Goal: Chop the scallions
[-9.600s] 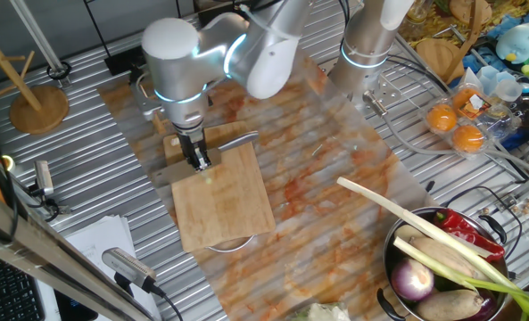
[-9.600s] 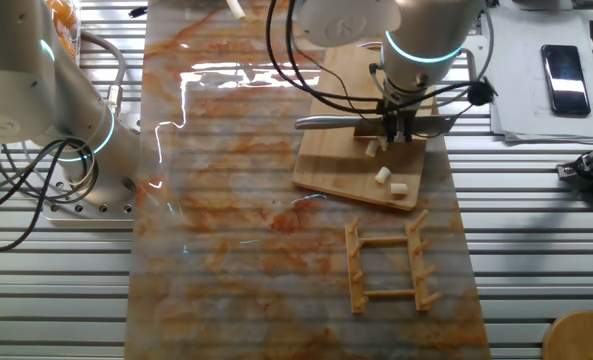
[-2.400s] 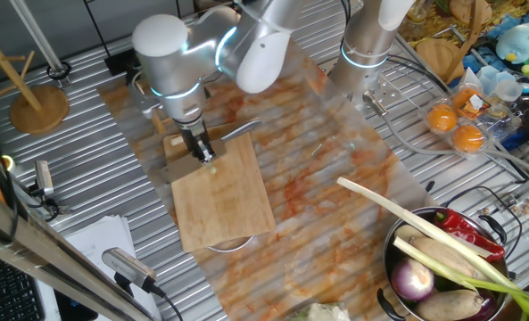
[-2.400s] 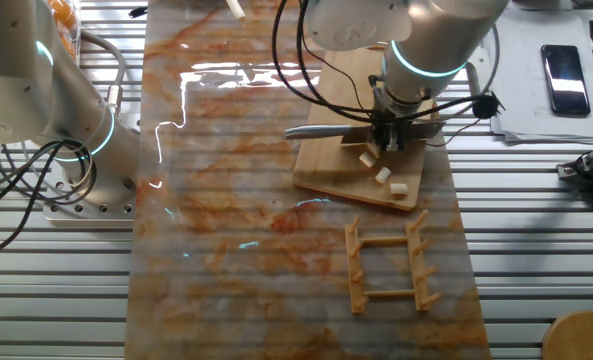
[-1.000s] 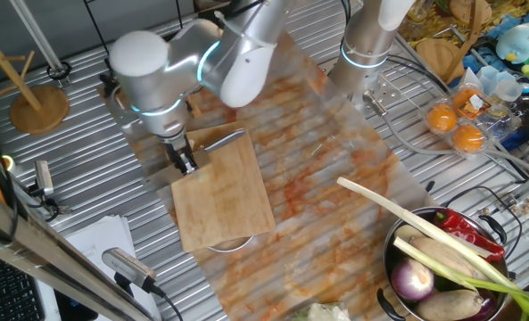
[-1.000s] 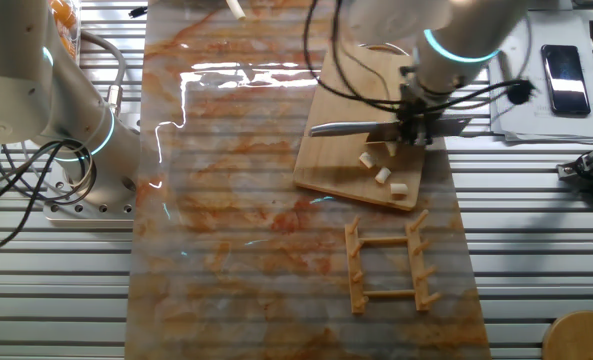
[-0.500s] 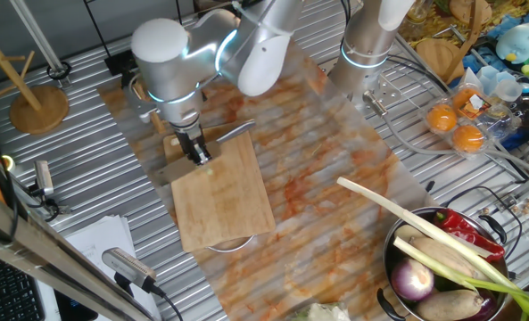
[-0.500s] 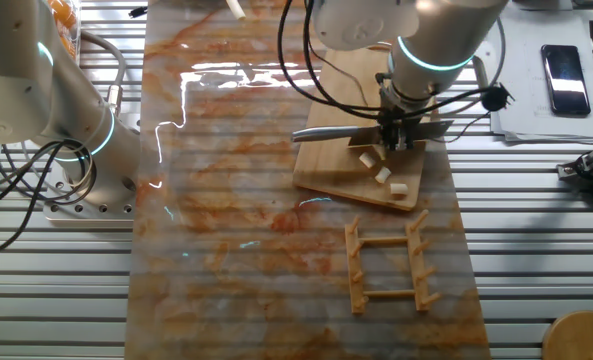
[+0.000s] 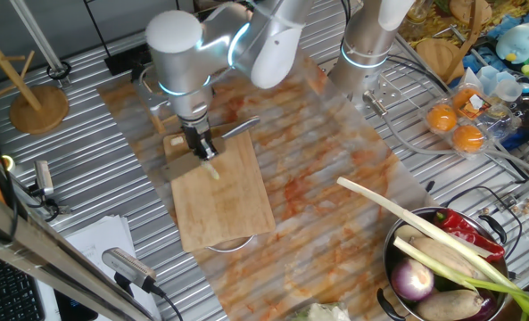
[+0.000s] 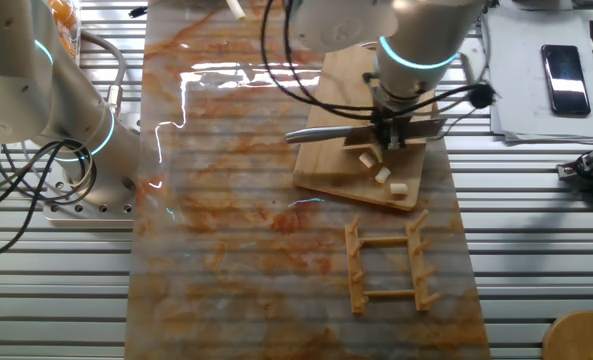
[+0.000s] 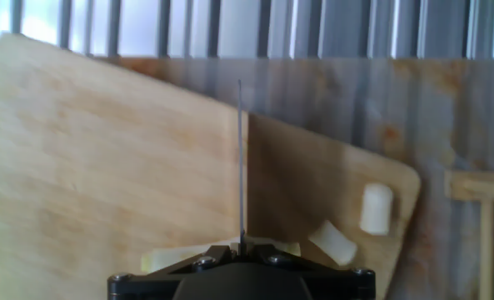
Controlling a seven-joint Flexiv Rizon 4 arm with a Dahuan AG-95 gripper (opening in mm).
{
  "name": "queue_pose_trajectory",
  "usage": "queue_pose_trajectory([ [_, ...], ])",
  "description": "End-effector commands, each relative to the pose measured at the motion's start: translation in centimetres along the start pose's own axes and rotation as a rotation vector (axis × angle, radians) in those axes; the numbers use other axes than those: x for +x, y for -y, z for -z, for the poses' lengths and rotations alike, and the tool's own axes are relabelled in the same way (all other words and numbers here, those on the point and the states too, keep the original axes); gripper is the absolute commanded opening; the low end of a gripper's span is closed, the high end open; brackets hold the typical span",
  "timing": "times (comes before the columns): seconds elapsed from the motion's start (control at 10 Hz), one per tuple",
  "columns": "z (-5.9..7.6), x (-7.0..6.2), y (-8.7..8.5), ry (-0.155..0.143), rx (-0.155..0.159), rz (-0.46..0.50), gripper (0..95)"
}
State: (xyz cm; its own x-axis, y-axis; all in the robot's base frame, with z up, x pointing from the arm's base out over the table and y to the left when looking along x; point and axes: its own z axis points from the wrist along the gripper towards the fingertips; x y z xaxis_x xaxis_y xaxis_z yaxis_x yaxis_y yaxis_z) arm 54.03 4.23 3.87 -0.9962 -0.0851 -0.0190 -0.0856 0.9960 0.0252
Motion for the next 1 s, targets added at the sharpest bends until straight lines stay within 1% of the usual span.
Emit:
queue_pose_trajectory([
  [0.1,-5.7,-0.2,0.2,-0.025,-0.013,0.001,0.0],
  [0.2,-5.1,-0.8,0.1,-0.022,-0.007,-0.001,0.0],
  [0.3,-4.7,-1.8,-0.4,-0.018,-0.008,-0.018,0.0],
  [0.4,-4.6,-2.0,-0.5,-0.026,0.006,-0.016,0.0],
  [0.5,-4.7,-1.8,-0.5,-0.025,0.002,-0.015,0.0],
  [0.6,-4.5,-1.6,-0.5,-0.035,0.002,-0.014,0.0],
  [0.8,-3.5,-0.9,-0.5,-0.050,0.000,-0.007,0.0],
  [0.9,-3.4,-0.6,-0.5,-0.050,-0.005,-0.007,0.0],
  [1.0,-3.7,0.0,-0.4,-0.058,0.000,-0.005,0.0],
])
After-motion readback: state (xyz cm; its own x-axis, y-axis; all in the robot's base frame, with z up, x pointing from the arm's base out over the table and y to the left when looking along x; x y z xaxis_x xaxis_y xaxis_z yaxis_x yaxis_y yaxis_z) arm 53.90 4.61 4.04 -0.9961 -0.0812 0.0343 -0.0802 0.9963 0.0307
